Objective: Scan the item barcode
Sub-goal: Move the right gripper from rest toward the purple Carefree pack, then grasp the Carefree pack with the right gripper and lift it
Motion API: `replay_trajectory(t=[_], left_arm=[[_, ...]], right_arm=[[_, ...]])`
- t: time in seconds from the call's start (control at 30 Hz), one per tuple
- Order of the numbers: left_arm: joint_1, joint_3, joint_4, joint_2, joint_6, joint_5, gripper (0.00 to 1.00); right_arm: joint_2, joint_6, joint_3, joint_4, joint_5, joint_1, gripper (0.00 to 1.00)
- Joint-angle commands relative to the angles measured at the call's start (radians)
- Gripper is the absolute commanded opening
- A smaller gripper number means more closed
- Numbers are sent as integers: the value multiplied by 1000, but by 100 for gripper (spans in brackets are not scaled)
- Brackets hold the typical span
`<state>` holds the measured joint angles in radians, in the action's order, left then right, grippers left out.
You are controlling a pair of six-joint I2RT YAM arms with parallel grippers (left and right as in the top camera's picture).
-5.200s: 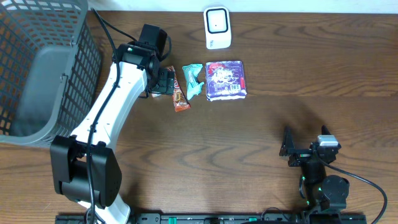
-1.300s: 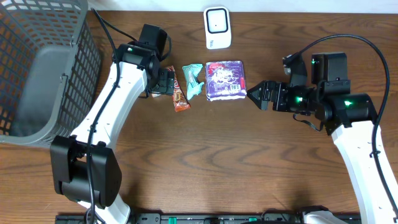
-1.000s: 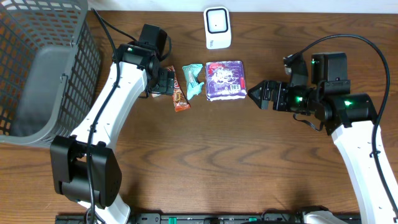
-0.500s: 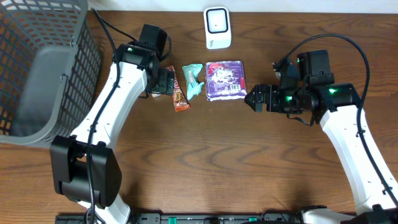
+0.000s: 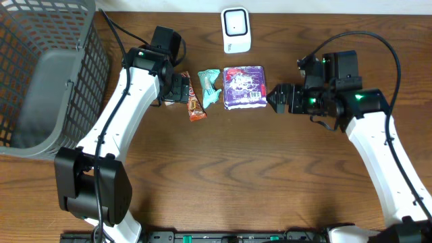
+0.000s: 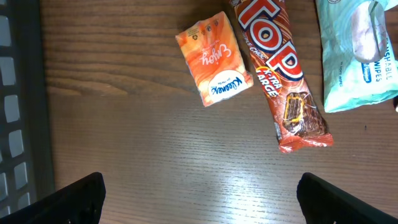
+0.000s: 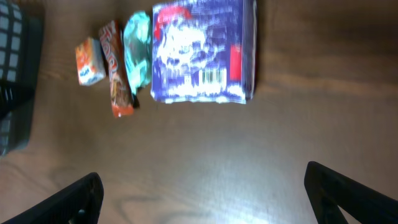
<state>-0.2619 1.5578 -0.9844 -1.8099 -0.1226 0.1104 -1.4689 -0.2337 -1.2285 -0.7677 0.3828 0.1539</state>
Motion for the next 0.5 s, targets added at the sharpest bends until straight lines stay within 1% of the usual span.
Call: replay_trajectory(t=[0.0, 0.23, 0.37, 0.47], left_arm=[[3, -1, -2, -5, 6, 0, 98], [3, -1, -2, -5, 6, 0, 98], [3, -1, -2, -5, 6, 0, 98], [3, -1, -2, -5, 6, 0, 98]], right_arm=[[-43, 3, -13, 55, -14, 5, 99], [-169, -2, -13, 248, 51, 5, 99], [-286, -66, -13, 356, 59, 5, 99], [-357, -66, -13, 447, 104, 5, 99]])
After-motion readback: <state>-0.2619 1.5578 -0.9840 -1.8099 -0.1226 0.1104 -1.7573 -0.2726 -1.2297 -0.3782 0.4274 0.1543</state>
